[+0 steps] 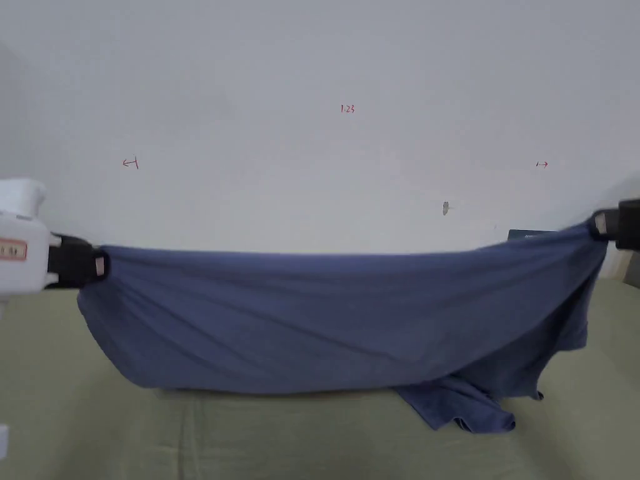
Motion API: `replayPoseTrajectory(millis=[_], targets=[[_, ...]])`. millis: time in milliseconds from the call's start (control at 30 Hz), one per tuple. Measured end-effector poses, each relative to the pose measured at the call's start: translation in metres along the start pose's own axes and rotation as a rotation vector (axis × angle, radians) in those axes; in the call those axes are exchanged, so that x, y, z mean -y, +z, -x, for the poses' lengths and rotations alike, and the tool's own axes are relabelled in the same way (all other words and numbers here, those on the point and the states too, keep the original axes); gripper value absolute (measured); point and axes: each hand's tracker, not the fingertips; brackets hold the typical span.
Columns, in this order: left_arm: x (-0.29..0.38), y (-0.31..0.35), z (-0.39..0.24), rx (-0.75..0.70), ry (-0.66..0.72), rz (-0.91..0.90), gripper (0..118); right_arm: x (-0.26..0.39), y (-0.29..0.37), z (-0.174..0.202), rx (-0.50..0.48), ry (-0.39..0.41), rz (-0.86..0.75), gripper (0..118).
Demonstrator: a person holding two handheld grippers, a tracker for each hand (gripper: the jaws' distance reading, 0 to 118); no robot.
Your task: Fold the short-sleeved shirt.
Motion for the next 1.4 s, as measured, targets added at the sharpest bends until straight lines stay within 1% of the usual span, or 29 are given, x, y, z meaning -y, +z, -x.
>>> replayPoseTrajectory(millis=[67,133,200,333,400,500,567,633,700,767,867,900,933,967,1000,1033,1067,1100,1167,1200,1233,1333,1367,1400], targets=[[0.026,0.016,-0.002,0.011,0.014,-0.003,6,0.026,0.016,-0.003,0.007,-0.009,0.032,3],[0.053,0.029,-0.007,0.022,0.014,0.016,6,0.053,0.033,-0.006,-0.007,-0.044,0.069,3],[0.085,0.039,-0.008,0.028,0.017,0.047,6,0.084,0.047,-0.008,0.009,-0.056,0.090,3],[0.141,0.052,-0.007,0.060,0.098,0.102,6,0.139,0.066,-0.009,0.029,-0.058,0.159,3],[0.168,0.059,-0.009,0.048,0.104,0.106,6,0.167,0.077,-0.009,0.024,-0.088,0.190,3],[0.201,0.065,-0.008,0.050,0.131,0.131,6,0.203,0.091,-0.007,0.030,-0.083,0.235,3],[0.219,0.066,-0.007,0.049,0.136,0.152,6,0.225,0.098,-0.011,0.022,-0.114,0.257,3],[0.234,0.067,-0.008,0.055,0.130,0.177,6,0.246,0.103,-0.015,0.038,-0.142,0.294,3],[0.247,0.067,-0.009,0.057,0.117,0.196,6,0.265,0.107,-0.018,0.041,-0.145,0.308,3],[0.257,0.065,-0.009,0.065,0.098,0.218,6,0.281,0.106,-0.021,0.060,-0.129,0.335,3],[0.270,0.059,-0.011,0.053,0.100,0.256,6,0.296,0.103,-0.025,0.066,-0.155,0.373,3],[0.278,0.055,-0.008,0.052,0.101,0.260,10,0.303,0.101,-0.024,0.072,-0.150,0.379,3],[0.286,0.049,-0.004,0.052,0.097,0.260,28,0.308,0.099,-0.022,0.074,-0.135,0.388,5],[0.290,0.048,-0.004,0.052,0.092,0.260,56,0.311,0.096,-0.022,0.080,-0.126,0.400,16],[0.295,0.047,-0.004,0.045,0.092,0.270,85,0.314,0.093,-0.022,0.079,-0.127,0.422,48],[0.300,0.046,-0.003,0.014,0.095,0.289,89,0.318,0.093,-0.021,0.092,-0.139,0.462,78],[0.305,0.047,0.002,-0.002,0.119,0.313,89,0.320,0.093,-0.020,0.111,-0.154,0.493,95],[0.308,0.052,0.005,-0.006,0.150,0.327,89,0.319,0.095,-0.021,0.150,-0.154,0.508,96],[0.307,0.068,0.008,-0.013,0.198,0.284,89,0.317,0.107,-0.017,0.131,-0.170,0.474,95],[0.304,0.077,0.007,-0.030,0.203,0.274,89,0.311,0.113,-0.013,0.122,-0.170,0.414,93],[0.299,0.086,0.003,-0.071,0.193,0.243,89,0.304,0.116,-0.007,0.123,-0.157,0.408,95],[0.289,0.103,-0.008,-0.087,0.123,0.161,88,0.289,0.129,0.009,0.132,-0.123,0.353,95],[0.286,0.108,-0.013,-0.075,0.100,0.143,84,0.284,0.132,0.015,0.139,-0.114,0.337,93],[0.284,0.113,-0.017,-0.079,0.080,0.121,60,0.281,0.136,0.021,0.137,-0.114,0.331,79]])
